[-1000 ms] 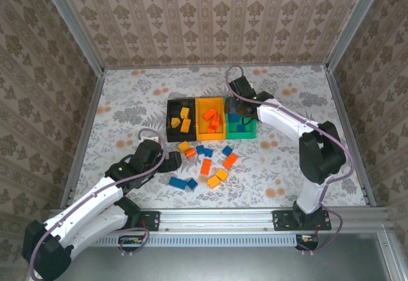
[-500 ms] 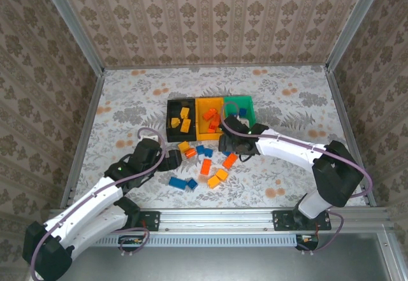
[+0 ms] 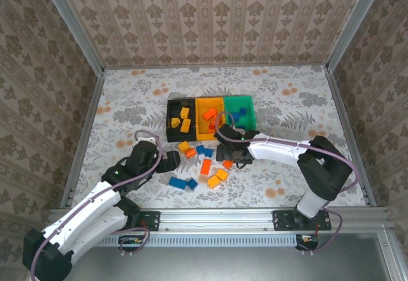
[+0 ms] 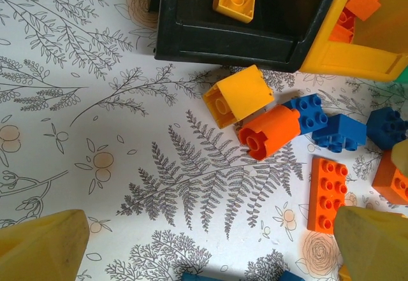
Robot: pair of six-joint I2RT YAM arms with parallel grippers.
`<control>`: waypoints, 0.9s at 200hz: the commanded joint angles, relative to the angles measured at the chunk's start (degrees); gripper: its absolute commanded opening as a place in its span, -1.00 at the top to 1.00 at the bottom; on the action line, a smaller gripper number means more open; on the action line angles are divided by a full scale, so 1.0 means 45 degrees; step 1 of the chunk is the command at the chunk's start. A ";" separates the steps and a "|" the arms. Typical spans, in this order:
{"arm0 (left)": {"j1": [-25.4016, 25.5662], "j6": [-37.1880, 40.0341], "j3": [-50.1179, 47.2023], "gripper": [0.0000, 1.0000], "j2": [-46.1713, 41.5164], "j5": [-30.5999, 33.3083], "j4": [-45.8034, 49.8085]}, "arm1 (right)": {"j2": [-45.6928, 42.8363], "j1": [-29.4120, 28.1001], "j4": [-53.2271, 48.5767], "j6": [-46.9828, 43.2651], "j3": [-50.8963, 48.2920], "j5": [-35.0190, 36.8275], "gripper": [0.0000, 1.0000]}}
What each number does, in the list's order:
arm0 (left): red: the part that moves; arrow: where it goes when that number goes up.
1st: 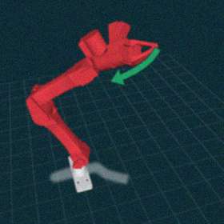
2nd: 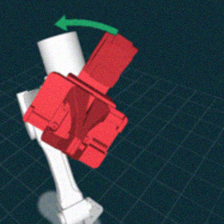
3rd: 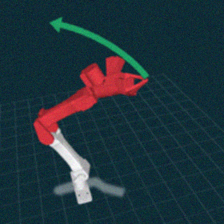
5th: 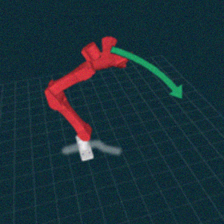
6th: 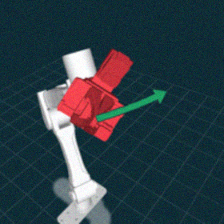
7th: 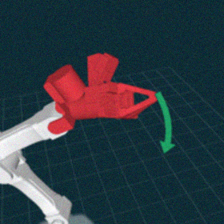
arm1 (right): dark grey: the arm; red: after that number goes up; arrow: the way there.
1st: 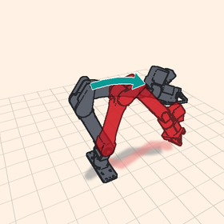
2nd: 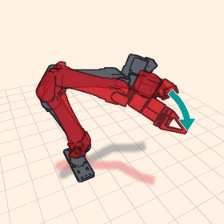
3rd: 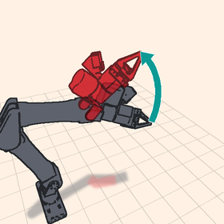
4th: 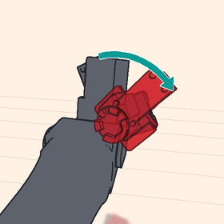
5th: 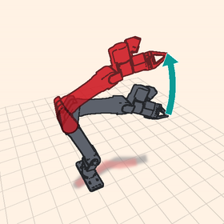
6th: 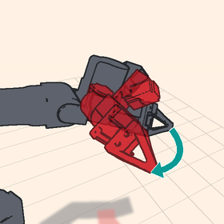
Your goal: Sort the legos into containers by color
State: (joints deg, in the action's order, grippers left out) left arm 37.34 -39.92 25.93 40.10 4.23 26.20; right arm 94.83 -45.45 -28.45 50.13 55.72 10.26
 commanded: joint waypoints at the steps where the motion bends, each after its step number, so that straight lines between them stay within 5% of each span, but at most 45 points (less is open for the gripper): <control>1: -0.0155 0.0014 -0.0201 -1.00 -0.0219 -0.0080 0.0037 | 0.0272 -0.0091 0.0200 0.0092 -0.0174 -0.0431 -0.70; 61: -0.0269 -0.0010 -0.0176 -0.99 -0.0200 -0.0142 -0.0075 | 0.0237 -0.0051 -0.0435 -0.0581 -0.0941 -0.0125 -0.40; 138: -0.0330 -0.0070 -0.0197 -1.00 -0.0099 -0.0256 -0.0108 | -0.1217 0.0312 0.0147 -0.1489 -0.2158 0.0430 0.32; 180: -0.0369 -0.0016 -0.0197 -1.00 0.0054 -0.0296 -0.0159 | -0.3258 0.0541 -0.0301 -0.2716 -0.1866 0.0632 0.44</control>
State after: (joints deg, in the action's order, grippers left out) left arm 36.23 -39.92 25.89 40.03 3.62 26.13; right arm 85.82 -44.07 -27.40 42.41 46.22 11.49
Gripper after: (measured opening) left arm 0.997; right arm 0.338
